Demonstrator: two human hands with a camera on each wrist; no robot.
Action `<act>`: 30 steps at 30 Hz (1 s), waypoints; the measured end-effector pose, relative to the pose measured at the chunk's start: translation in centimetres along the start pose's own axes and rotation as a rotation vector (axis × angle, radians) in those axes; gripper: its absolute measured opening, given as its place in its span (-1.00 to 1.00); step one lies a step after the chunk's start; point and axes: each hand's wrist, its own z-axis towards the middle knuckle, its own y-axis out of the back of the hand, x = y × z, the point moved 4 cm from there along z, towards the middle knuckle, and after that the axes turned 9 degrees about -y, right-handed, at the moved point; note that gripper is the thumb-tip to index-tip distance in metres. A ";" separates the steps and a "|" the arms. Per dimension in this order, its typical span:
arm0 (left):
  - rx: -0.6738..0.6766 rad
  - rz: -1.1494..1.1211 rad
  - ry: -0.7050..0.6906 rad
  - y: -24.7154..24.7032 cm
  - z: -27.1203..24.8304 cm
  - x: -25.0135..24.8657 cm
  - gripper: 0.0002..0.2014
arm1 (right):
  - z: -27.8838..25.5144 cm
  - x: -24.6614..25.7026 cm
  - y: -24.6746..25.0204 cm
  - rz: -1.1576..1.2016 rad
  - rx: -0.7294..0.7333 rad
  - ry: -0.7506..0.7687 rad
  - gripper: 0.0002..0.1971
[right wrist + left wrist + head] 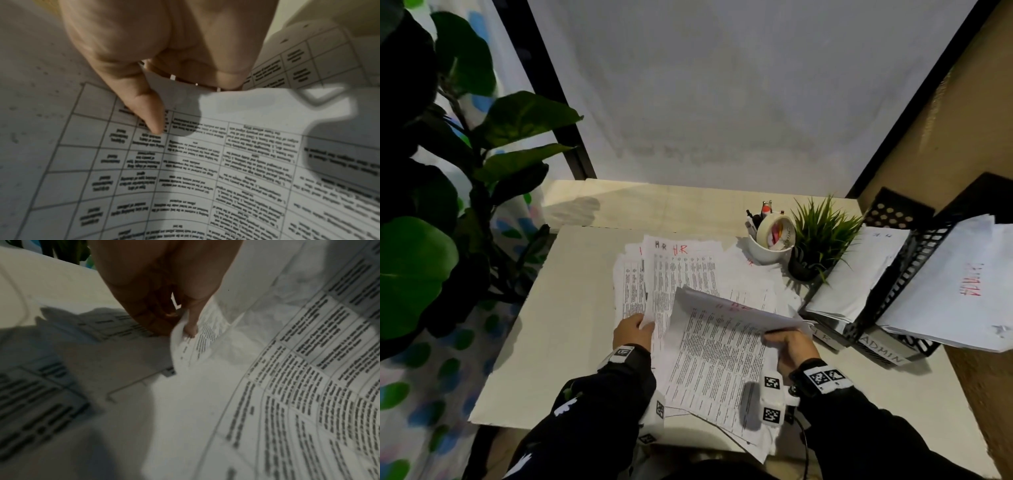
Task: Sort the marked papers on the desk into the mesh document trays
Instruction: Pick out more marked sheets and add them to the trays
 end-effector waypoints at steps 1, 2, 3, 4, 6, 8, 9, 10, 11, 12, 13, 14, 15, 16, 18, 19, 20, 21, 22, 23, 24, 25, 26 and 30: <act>-0.014 -0.033 -0.019 0.3 0.0 0.0 -0.82 | -0.3 0.2 -0.2 -0.018 -0.001 -0.015 -0.71; -0.031 -0.054 -0.047 0.6 0.0 0.0 -0.89 | -0.5 0.5 -0.4 -0.041 0.023 -0.009 -0.70; -0.024 -0.084 -0.059 0.6 0.1 0.2 -0.88 | -0.3 0.7 -0.4 -0.042 0.021 0.003 -0.68; -0.014 -0.113 -0.081 0.7 0.0 0.2 -0.83 | -0.2 0.8 -0.4 -0.043 0.037 0.017 -0.67; 0.014 -0.201 -0.098 0.6 0.0 0.3 -0.59 | -0.2 1.2 -0.6 -0.031 0.020 0.031 -0.71; 0.050 -0.268 -0.085 0.6 -0.6 -0.3 -0.48 | 0.5 1.4 -0.7 -0.014 0.025 0.049 -0.40; 0.088 -0.290 -0.066 0.4 -1.2 -0.9 -0.51 | 0.5 1.6 -0.8 -0.001 0.051 0.058 -0.21; 0.120 -0.317 -0.053 0.2 -1.8 -1.3 -0.58 | 0.8 1.7 -0.9 0.020 0.078 0.075 -0.14; 0.143 -0.360 -0.032 0.0 -2.0 -1.4 -0.67 | 0.9 1.7 -0.8 0.022 0.074 0.087 -0.18; 0.158 -0.419 -0.013 -0.2 -2.1 -1.5 -0.78 | 1.4 1.8 -0.4 0.015 0.079 0.095 -0.19; 0.162 -0.491 0.042 -0.2 -2.2 -1.4 -0.83 | 1.4 2.0 -0.2 -0.012 0.076 0.089 -0.20; 0.158 -0.498 0.060 -0.4 -2.0 -0.9 -0.80 | 1.5 2.3 -0.1 -0.041 0.084 0.081 -0.29; 0.161 -0.464 0.054 -0.5 -1.7 -0.5 -0.74 | 1.7 2.4 -0.1 -0.056 0.066 0.061 -0.48; 0.183 -0.449 0.048 -0.7 -1.5 -0.6 -0.66 | 1.5 2.4 -0.1 -0.088 0.069 0.018 -0.63; 0.271 -0.419 0.019 -1.5 -1.4 -0.7 -0.50 | 1.0 2.1 -1.4 -0.178 0.021 -0.043 -0.62; 0.292 -0.382 -0.002 -1.7 -1.6 -1.1 -0.49 | 0.5 1.7 -2.0 -0.211 0.038 -0.075 -0.55; 0.316 -0.344 -0.028 -1.9 -1.8 -1.7 -0.48 | -0.4 1.2 -2.1 -0.260 0.006 -0.143 -0.47; 0.342 -0.323 -0.051 -2.0 -2.2 -2.3 -0.47 | -0.3 1.0 -1.4 -0.256 -0.088 -0.150 -0.44; 0.336 -0.307 -0.057 -2.1 -2.3 -2.7 -0.48 | 0.6 1.1 -0.9 -0.226 -0.131 -0.134 -0.53; 0.303 -0.304 -0.053 -2.1 -2.2 -2.9 -0.50 | 0.9 1.5 -0.7 -0.169 -0.088 -0.100 -0.70; 0.234 -0.267 -0.037 -2.0 -1.7 -2.6 -0.52 | 1.3 1.8 -0.1 -0.149 -0.077 -0.063 -0.82; 0.146 -0.204 -0.026 -1.5 -1.5 -2.8 -0.57 | 1.3 2.0 0.4 -0.165 -0.072 -0.046 -0.87; 0.061 -0.146 -0.015 -0.9 -1.3 -2.7 -0.67 | 0.8 2.4 0.8 -0.181 -0.066 -0.022 -0.87; 0.065 -0.028 0.133 -0.9 -1.0 -1.9 -0.44 | -0.3 2.1 -0.4 -0.231 0.044 0.097 -0.71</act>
